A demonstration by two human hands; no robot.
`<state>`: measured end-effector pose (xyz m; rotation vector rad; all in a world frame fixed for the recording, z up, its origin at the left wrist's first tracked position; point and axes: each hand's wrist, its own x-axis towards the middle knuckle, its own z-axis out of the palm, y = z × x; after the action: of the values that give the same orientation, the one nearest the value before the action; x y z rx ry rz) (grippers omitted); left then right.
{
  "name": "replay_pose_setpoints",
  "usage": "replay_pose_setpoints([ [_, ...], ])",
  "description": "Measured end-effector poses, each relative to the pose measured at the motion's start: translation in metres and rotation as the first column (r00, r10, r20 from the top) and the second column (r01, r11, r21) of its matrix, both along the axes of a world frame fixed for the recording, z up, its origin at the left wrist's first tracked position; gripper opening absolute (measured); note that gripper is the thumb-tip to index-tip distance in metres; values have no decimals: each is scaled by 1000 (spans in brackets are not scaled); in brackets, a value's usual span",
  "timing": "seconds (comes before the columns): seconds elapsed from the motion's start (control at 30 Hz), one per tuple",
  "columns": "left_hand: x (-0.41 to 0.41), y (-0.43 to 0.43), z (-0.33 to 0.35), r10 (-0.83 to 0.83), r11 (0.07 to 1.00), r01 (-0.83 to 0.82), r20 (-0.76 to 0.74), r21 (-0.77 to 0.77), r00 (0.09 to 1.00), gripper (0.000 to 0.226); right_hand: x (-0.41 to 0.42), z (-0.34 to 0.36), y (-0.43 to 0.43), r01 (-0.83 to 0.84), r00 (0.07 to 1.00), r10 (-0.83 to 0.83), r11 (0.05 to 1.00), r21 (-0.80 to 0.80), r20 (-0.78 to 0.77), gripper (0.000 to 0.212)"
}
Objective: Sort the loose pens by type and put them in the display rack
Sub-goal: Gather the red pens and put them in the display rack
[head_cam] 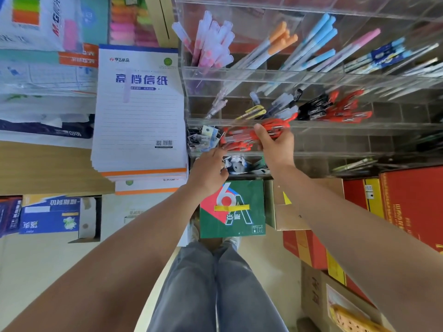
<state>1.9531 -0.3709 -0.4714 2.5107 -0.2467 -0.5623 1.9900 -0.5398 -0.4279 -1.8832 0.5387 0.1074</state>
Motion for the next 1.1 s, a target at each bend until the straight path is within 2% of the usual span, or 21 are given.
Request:
replay_pose_setpoints([
  [0.13,2,-9,5,-7,1000,4,125,24,992,41,-6,13,-26,120,993,-119,972,200,-22,26],
  [0.27,7,-33,12,-39,999,34,257,25,966,44,-12,26,-49,197,978,-208,924,329,0,14],
  [0.37,9,-50,12,-68,996,48,275,79,959,52,-16,32,-68,255,963,-271,895,366,-9,12],
  [0.47,9,-56,12,-48,994,16,298,110,953,57,-24,28,-82,328,942,-336,890,316,-31,10],
  [0.57,8,-59,13,-92,995,70,369,73,925,66,-29,17,-85,348,937,-346,911,221,-46,9],
  [0.7,9,-62,9,-185,975,129,333,184,924,68,-18,-4,-72,329,944,-328,934,140,-30,15],
  [0.8,10,-57,5,-147,977,77,363,198,920,69,-7,-19,-62,281,959,-279,958,53,-44,23],
  [0.9,12,-51,3,-110,983,53,332,175,937,73,-1,-32,-56,227,972,-226,974,14,-56,28],
  [1.0,11,-50,2,-92,990,53,318,129,944,75,3,-40,-49,152,982,-152,988,-13,-113,14],
  [1.1,11,-49,1,-73,994,47,300,94,951,76,5,-46,-44,87,982,-88,996,-11,-168,12],
])
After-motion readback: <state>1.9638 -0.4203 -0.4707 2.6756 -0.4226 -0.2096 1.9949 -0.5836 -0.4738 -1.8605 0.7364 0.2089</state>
